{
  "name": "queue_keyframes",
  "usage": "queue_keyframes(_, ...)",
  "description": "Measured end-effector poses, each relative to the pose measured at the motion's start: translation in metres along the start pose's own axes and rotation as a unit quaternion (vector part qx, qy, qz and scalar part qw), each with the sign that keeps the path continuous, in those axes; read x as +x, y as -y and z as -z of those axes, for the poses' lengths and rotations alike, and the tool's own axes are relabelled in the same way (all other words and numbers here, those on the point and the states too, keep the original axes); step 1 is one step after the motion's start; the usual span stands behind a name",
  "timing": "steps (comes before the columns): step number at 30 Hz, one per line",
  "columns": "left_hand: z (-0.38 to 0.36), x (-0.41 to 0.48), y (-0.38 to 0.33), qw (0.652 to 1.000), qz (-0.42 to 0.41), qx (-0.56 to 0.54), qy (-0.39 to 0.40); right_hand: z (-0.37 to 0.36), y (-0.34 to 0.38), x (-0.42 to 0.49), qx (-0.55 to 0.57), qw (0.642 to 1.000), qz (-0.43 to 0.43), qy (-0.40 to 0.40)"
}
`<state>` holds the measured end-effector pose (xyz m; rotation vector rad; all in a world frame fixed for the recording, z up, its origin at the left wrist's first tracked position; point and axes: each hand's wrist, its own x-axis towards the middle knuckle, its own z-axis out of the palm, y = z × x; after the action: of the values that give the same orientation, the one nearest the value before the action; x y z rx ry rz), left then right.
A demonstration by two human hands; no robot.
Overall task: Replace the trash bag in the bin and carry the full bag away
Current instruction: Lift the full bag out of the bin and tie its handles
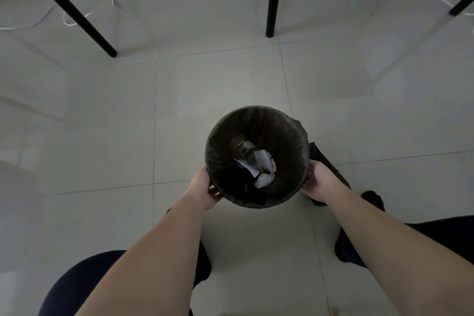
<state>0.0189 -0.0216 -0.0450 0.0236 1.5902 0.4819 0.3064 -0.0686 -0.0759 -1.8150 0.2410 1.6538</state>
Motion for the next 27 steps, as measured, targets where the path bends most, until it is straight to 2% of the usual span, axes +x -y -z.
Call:
queue_keyframes(8,0.008,0.01,0.003,1.0,-0.012,0.007,-0.028,0.002,0.007,-0.014,0.036,0.999,0.02,-0.02)
queue_keyframes(10,0.012,0.009,-0.001,0.999,-0.024,-0.024,-0.035,0.005,0.008,-0.018,0.065,0.997,0.034,-0.035)
queue_keyframes(15,0.021,0.0,-0.011,0.986,-0.062,-0.155,-0.026,0.007,0.022,-0.025,0.119,0.99,0.081,-0.009)
queue_keyframes(17,0.025,-0.001,-0.016,0.984,-0.055,-0.165,-0.029,0.004,0.027,-0.032,0.106,0.99,0.097,0.001)
queue_keyframes(20,0.031,0.012,-0.019,0.991,-0.04,-0.125,-0.035,-0.001,0.036,-0.042,0.055,0.991,0.119,0.006)
queue_keyframes(22,0.03,0.002,-0.022,0.993,-0.006,-0.111,-0.046,-0.005,0.042,-0.049,0.017,0.991,0.133,0.003)
queue_keyframes(27,0.023,-0.023,-0.021,0.997,0.045,-0.056,-0.018,-0.011,0.058,-0.07,-0.091,0.985,0.144,-0.003)
